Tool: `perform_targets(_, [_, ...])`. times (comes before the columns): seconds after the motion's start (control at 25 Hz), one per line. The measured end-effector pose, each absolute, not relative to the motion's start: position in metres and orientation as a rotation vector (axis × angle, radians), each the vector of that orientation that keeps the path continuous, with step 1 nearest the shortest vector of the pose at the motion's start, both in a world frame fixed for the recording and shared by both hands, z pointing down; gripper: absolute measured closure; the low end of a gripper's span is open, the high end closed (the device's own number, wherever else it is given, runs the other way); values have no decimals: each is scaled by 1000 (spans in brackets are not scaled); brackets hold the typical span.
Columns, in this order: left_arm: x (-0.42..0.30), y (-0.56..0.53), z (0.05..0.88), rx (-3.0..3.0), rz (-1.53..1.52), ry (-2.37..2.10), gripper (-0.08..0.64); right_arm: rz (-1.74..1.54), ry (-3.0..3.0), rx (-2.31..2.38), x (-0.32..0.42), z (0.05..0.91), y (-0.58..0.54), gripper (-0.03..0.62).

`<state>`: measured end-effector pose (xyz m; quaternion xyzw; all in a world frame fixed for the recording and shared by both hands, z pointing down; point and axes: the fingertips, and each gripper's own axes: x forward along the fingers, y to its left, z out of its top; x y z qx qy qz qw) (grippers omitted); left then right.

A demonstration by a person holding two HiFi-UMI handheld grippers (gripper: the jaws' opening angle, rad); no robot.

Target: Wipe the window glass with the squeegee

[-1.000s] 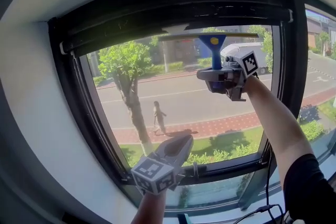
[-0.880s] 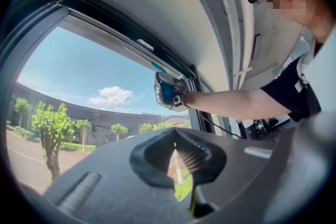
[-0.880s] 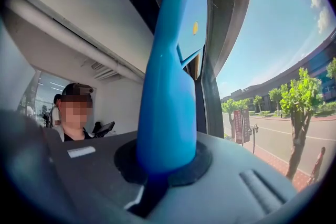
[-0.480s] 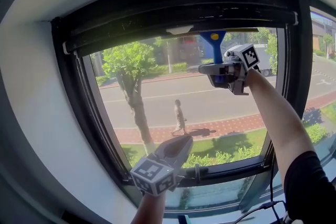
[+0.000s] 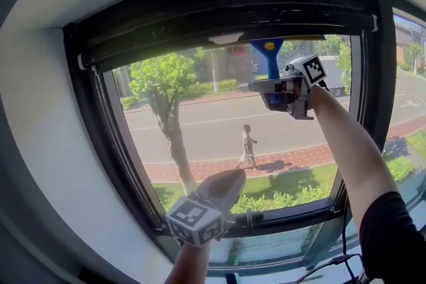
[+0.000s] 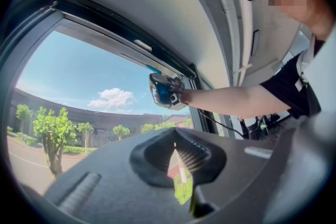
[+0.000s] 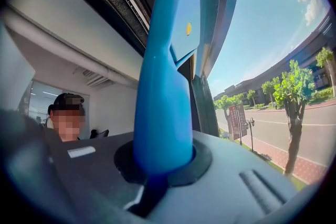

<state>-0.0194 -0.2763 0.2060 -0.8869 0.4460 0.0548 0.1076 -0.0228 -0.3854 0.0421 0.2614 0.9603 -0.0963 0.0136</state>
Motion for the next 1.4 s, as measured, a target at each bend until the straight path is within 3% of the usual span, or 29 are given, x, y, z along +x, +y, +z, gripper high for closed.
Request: perform_targets(1.4, [-3,-272,232,-2686,120,1267,557,-419,2949,776,-15,160,-377,586])
